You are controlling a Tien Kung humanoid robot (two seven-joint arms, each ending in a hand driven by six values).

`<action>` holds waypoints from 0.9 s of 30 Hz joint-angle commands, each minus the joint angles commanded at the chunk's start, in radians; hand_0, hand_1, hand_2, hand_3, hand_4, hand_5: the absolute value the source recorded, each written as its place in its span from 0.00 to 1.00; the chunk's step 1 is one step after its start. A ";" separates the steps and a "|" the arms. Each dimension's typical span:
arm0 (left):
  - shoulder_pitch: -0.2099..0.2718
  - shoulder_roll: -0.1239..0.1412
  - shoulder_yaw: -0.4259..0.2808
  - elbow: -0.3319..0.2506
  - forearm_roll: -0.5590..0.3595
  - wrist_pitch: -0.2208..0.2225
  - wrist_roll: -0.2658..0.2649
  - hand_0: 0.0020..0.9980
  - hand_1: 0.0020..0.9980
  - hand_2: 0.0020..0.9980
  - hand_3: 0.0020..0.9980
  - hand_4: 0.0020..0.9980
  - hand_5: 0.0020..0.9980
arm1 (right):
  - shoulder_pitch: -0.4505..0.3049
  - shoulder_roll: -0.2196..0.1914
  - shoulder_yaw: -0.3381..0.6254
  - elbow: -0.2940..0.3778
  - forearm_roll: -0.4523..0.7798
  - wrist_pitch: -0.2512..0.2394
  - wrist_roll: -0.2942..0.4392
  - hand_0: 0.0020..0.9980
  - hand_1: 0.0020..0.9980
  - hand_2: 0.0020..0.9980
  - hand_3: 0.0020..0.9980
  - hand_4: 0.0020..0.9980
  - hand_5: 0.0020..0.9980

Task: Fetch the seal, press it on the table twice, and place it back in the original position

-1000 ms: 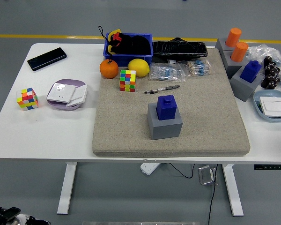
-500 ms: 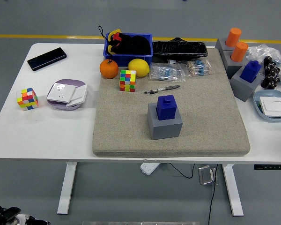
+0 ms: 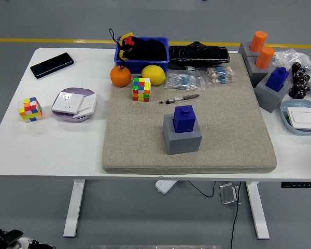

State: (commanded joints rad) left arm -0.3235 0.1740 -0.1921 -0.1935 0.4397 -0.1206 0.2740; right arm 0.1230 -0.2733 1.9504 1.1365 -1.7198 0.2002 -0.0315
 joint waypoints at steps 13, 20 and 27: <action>0.005 -0.001 0.004 0.002 -0.007 0.002 -0.003 0.72 0.69 0.68 0.75 0.67 0.26 | -0.005 0.006 0.023 0.005 -0.006 -0.002 -0.002 0.87 0.81 0.79 0.78 0.91 0.36; 0.002 -0.002 0.011 0.002 -0.015 0.003 -0.005 0.72 0.69 0.68 0.75 0.67 0.27 | -0.005 0.007 0.031 0.007 -0.007 -0.003 -0.005 0.87 0.81 0.79 0.77 0.91 0.36; -0.001 -0.002 0.008 0.002 -0.011 0.003 -0.003 0.72 0.69 0.68 0.75 0.67 0.27 | -0.004 0.010 0.036 0.007 -0.012 -0.009 -0.004 0.87 0.81 0.79 0.77 0.90 0.36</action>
State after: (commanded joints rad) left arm -0.3241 0.1718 -0.1838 -0.1916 0.4288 -0.1180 0.2706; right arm 0.1188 -0.2635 1.9864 1.1432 -1.7320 0.1915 -0.0352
